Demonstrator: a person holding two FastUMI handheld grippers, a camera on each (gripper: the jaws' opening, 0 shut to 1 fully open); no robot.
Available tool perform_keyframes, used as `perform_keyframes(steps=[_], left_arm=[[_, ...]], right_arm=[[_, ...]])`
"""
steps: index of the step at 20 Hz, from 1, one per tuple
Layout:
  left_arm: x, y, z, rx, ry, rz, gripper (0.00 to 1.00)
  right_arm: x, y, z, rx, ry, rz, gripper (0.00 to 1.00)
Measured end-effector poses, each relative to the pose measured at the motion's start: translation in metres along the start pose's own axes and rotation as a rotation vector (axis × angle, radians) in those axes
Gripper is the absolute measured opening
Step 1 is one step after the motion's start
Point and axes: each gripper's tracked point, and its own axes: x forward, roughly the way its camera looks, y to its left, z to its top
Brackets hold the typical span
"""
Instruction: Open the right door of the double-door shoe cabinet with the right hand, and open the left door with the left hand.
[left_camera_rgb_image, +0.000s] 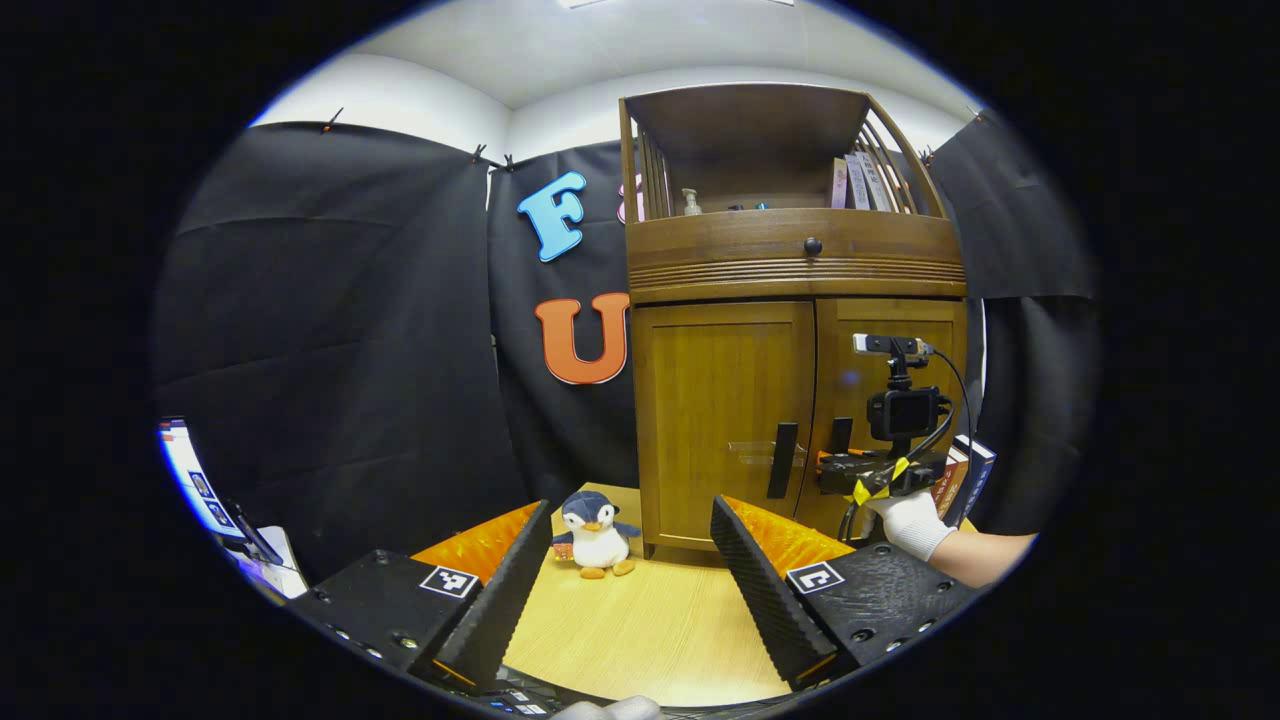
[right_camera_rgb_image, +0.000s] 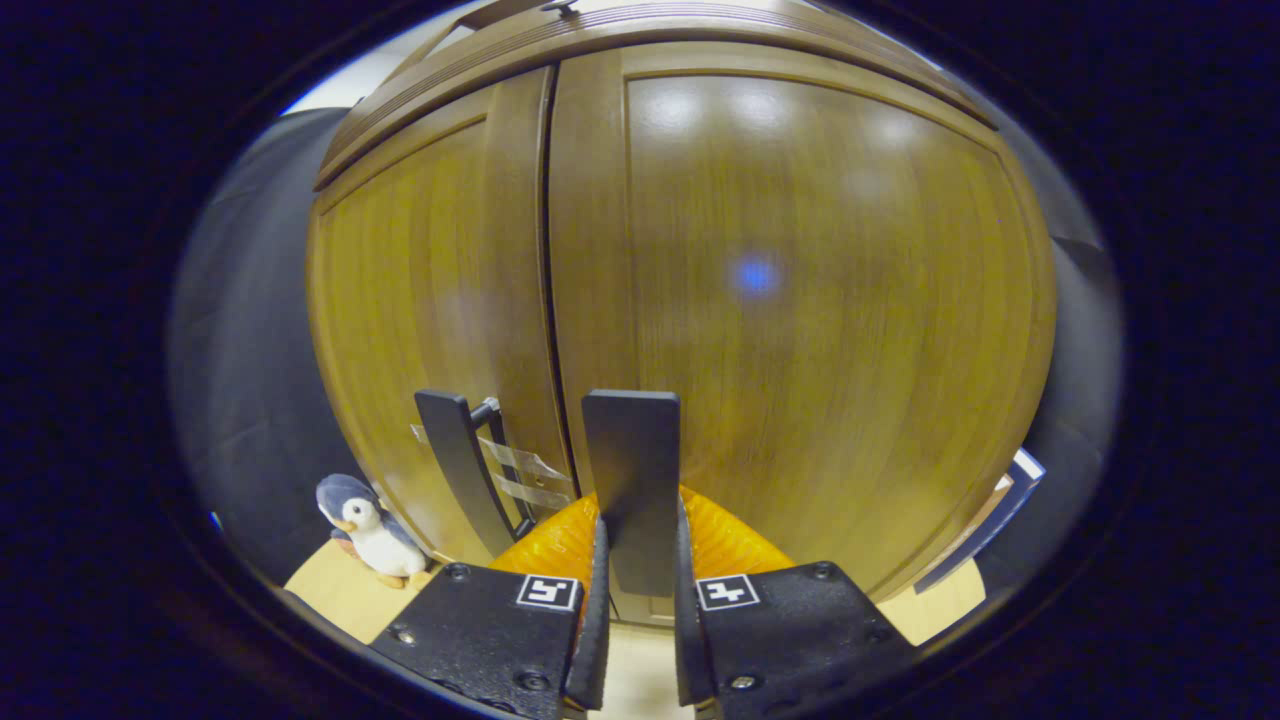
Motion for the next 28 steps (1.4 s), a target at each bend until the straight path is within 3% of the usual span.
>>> perform_keyframes(steps=[8,12,28], left_arm=[[-0.006,0.008,-0.002,-0.019,-0.018,-0.042,0.96],[-0.007,0.012,-0.006,-0.027,-0.017,-0.072,0.96],[0.008,0.003,-0.014,-0.002,-0.022,-0.241,0.96]], right_arm=[[-0.024,-0.001,-0.009,-0.027,0.003,0.026,0.26],[-0.048,-0.001,-0.018,-0.009,0.008,0.053,0.29],[-0.151,-0.041,-0.048,0.010,-0.009,-0.025,0.25]])
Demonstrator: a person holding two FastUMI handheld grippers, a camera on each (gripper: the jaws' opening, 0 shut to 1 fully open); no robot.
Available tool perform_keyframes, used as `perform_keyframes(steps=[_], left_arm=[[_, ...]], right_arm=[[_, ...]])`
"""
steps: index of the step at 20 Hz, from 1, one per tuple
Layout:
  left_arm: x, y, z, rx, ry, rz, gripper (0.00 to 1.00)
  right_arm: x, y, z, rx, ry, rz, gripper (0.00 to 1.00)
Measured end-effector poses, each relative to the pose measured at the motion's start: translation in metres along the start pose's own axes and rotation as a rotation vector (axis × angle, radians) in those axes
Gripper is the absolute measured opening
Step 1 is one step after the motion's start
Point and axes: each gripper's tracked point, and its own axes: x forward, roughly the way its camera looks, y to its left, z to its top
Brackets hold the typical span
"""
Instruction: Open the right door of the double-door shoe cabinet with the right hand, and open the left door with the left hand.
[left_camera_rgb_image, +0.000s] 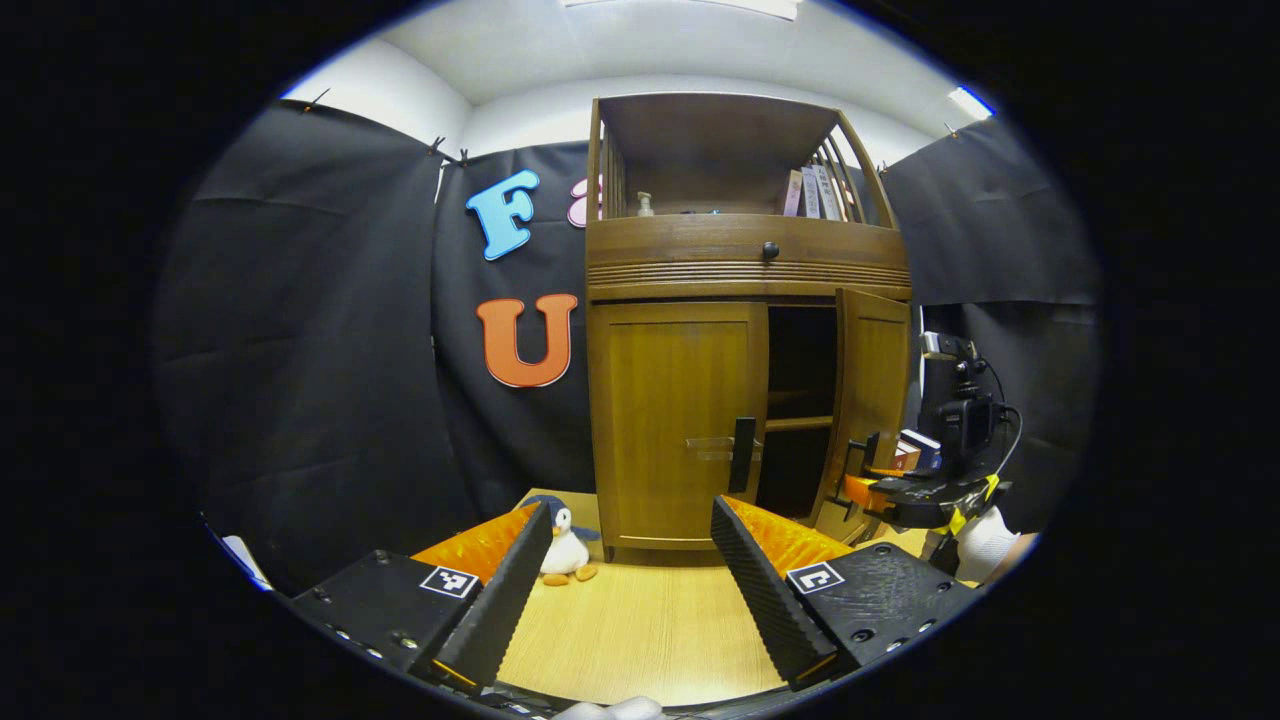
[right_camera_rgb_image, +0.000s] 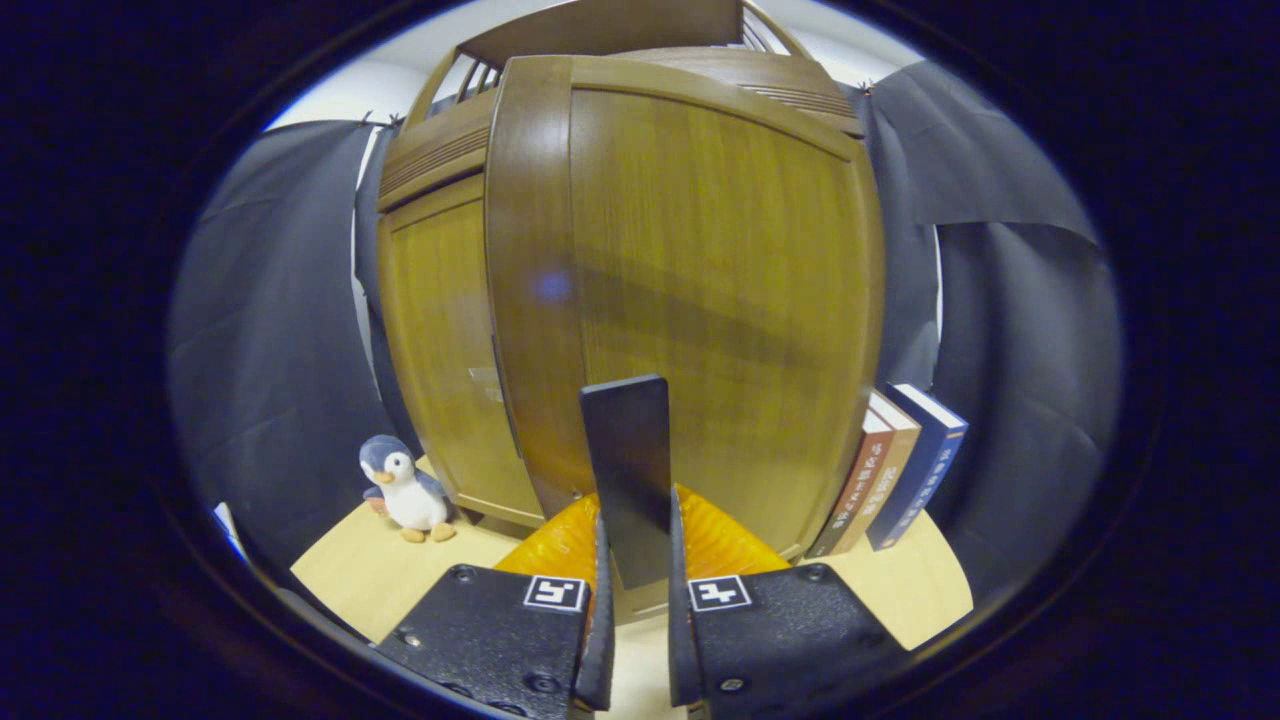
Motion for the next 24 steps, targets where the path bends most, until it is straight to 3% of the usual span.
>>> perform_keyframes(steps=[8,9,11,16,17,24], left_arm=[[0.003,-0.021,-0.002,0.004,-0.001,-0.085,0.96],[0.004,-0.024,-0.003,0.002,-0.002,-0.095,1.00],[0.004,-0.031,-0.003,0.007,-0.002,-0.113,0.96],[0.004,-0.043,-0.007,0.018,0.007,-0.147,0.96],[0.005,-0.045,-0.005,0.020,0.005,-0.153,1.00],[0.009,-0.066,-0.004,0.028,-0.002,-0.190,0.96]], right_arm=[[-0.043,-0.039,-0.011,0.029,-0.011,-0.077,0.21],[-0.046,-0.044,-0.011,0.032,-0.017,-0.088,0.20],[-0.054,-0.055,-0.013,0.034,-0.021,-0.117,0.19],[-0.069,-0.083,-0.016,0.052,-0.040,-0.158,0.12],[-0.072,-0.090,-0.016,0.044,-0.043,-0.164,0.12],[-0.088,-0.145,-0.016,0.056,-0.055,-0.246,0.04]])
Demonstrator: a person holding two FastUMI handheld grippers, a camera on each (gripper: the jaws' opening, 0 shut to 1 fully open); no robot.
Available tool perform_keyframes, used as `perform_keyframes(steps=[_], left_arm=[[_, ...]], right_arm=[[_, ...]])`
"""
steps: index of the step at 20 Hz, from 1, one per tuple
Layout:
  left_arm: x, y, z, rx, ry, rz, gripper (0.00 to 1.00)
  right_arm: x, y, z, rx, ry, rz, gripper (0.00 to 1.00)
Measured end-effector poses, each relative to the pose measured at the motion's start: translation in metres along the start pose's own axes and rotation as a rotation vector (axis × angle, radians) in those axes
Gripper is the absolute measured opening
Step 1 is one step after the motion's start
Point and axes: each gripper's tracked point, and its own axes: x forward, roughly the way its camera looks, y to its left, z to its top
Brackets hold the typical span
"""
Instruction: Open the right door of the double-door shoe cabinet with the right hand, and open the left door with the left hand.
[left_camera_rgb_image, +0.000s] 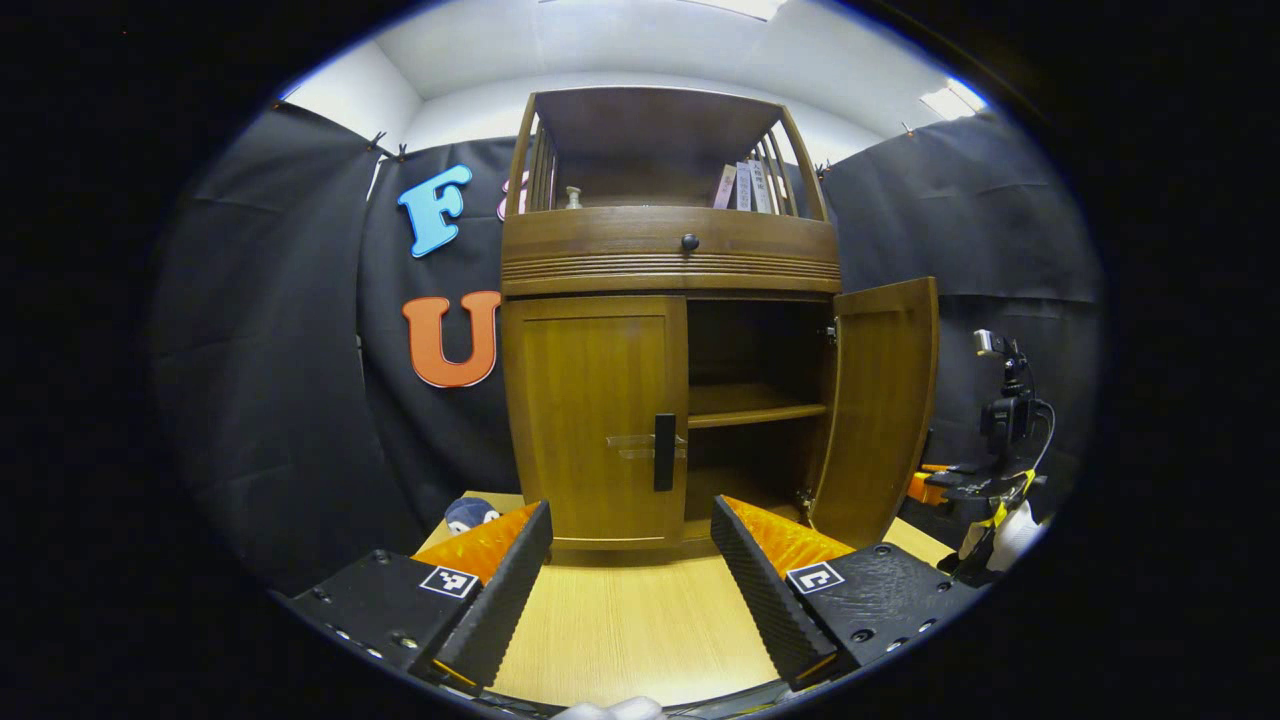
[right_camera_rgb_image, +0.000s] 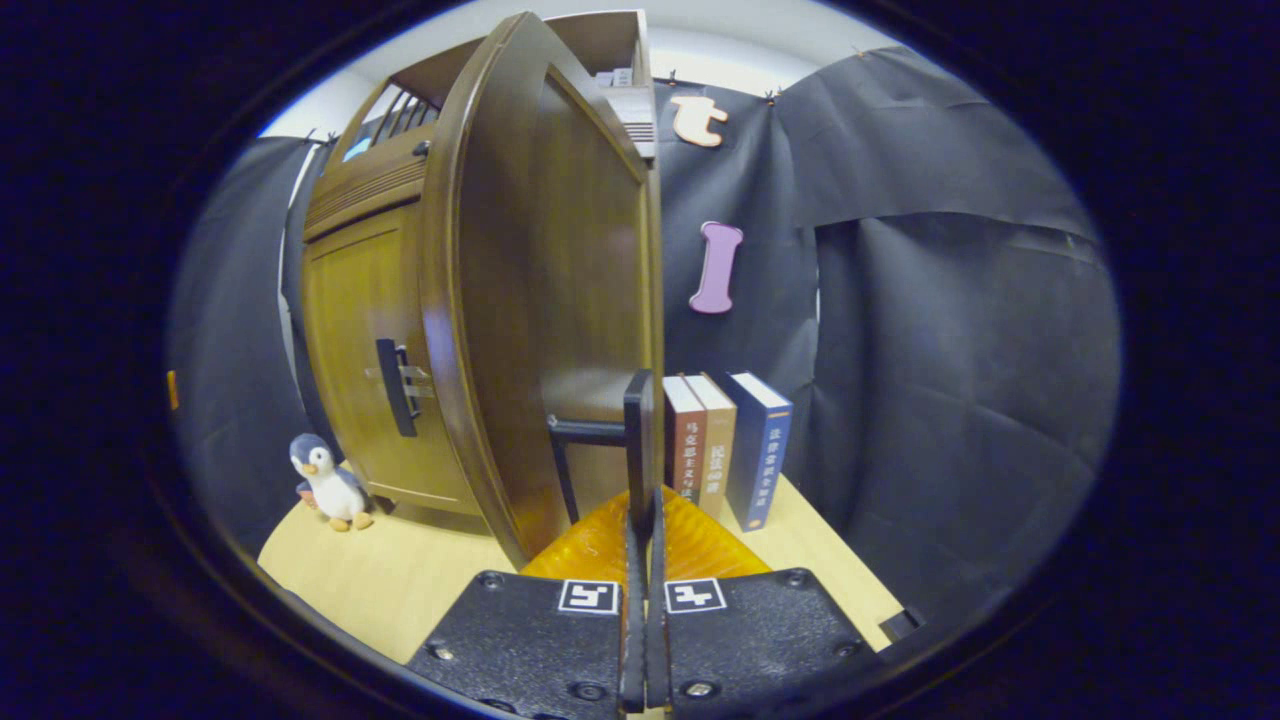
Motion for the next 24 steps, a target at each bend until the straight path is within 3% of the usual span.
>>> perform_keyframes(steps=[4,9,24], left_arm=[[0.009,-0.017,-0.002,0.001,0.004,-0.022,1.00],[0.019,-0.030,-0.005,-0.006,0.009,-0.024,0.96],[0.053,-0.076,0.005,-0.027,0.019,0.023,0.96]], right_arm=[[0.003,-0.023,0.001,0.019,0.008,0.016,0.04],[0.006,-0.036,0.002,0.007,0.013,0.061,0.04],[0.020,-0.083,0.007,-0.042,0.037,0.261,0.04]])
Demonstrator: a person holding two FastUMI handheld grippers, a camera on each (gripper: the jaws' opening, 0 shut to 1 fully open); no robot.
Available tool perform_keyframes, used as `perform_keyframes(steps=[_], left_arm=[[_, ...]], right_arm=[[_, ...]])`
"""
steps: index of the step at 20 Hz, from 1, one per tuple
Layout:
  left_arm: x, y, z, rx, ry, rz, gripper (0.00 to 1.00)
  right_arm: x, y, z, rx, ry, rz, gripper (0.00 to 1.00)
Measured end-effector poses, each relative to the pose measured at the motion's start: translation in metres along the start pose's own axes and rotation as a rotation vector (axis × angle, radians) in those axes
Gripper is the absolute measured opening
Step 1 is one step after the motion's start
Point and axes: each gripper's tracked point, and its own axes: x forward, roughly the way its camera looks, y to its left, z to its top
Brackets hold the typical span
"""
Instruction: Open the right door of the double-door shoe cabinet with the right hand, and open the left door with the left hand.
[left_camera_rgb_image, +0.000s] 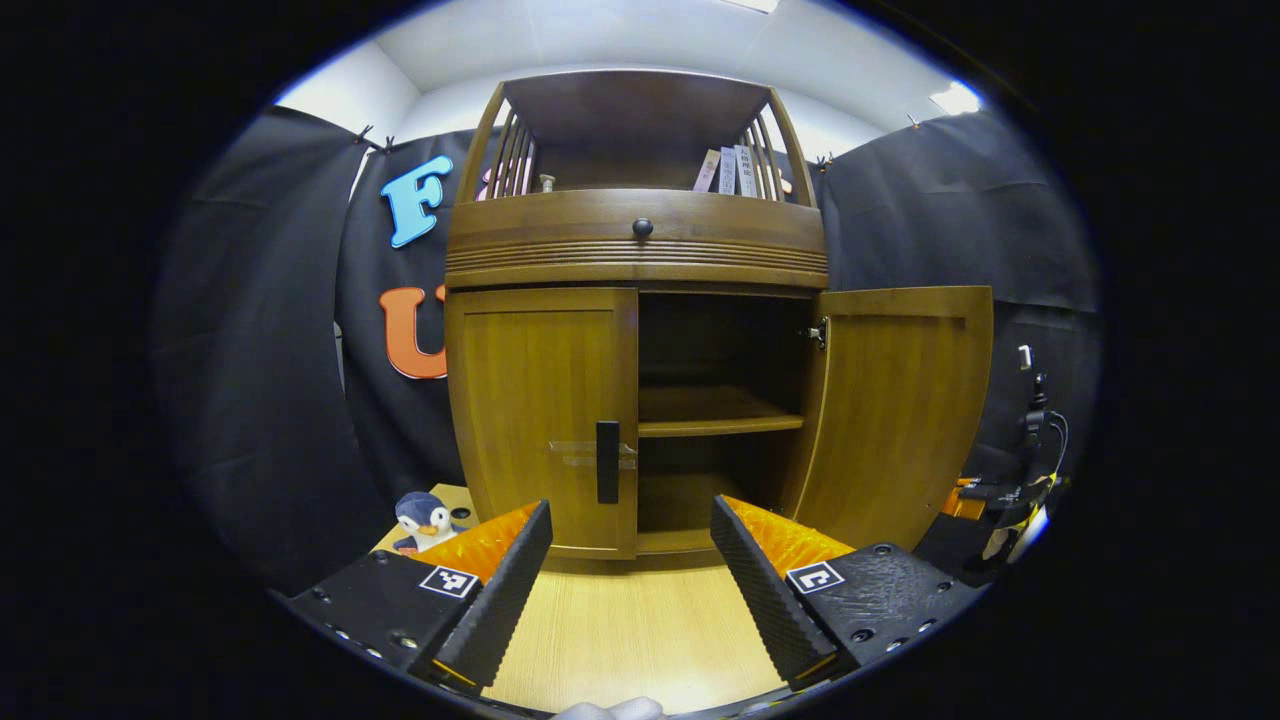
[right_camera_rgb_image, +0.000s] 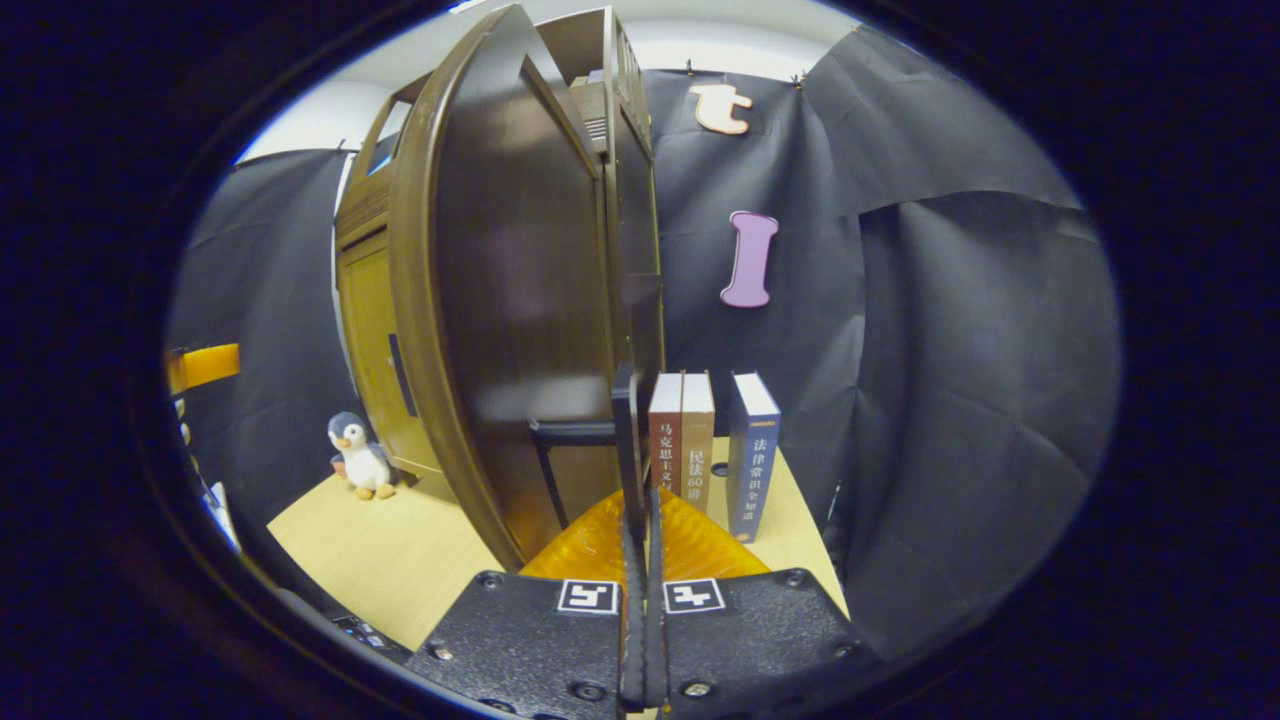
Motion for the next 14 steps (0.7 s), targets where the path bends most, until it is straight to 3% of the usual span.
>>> perform_keyframes(steps=[5,9,11,13,14], left_arm=[[0.003,-0.011,0.000,0.006,0.000,-0.007,0.96],[0.001,-0.006,0.000,0.009,-0.001,-0.012,0.96],[-0.003,0.003,0.001,0.006,-0.007,-0.010,0.96],[-0.006,0.012,0.003,0.004,-0.010,-0.010,0.96],[-0.006,0.017,0.003,0.006,-0.012,-0.010,0.96]], right_arm=[[-0.001,0.001,0.000,-0.007,0.003,0.033,0.04],[-0.006,-0.007,-0.003,0.004,0.010,0.006,0.12],[-0.016,-0.012,-0.004,0.010,0.010,-0.015,0.25],[-0.030,-0.019,-0.003,0.021,0.002,-0.060,0.50],[-0.040,-0.021,-0.001,0.032,-0.001,-0.085,0.57]])
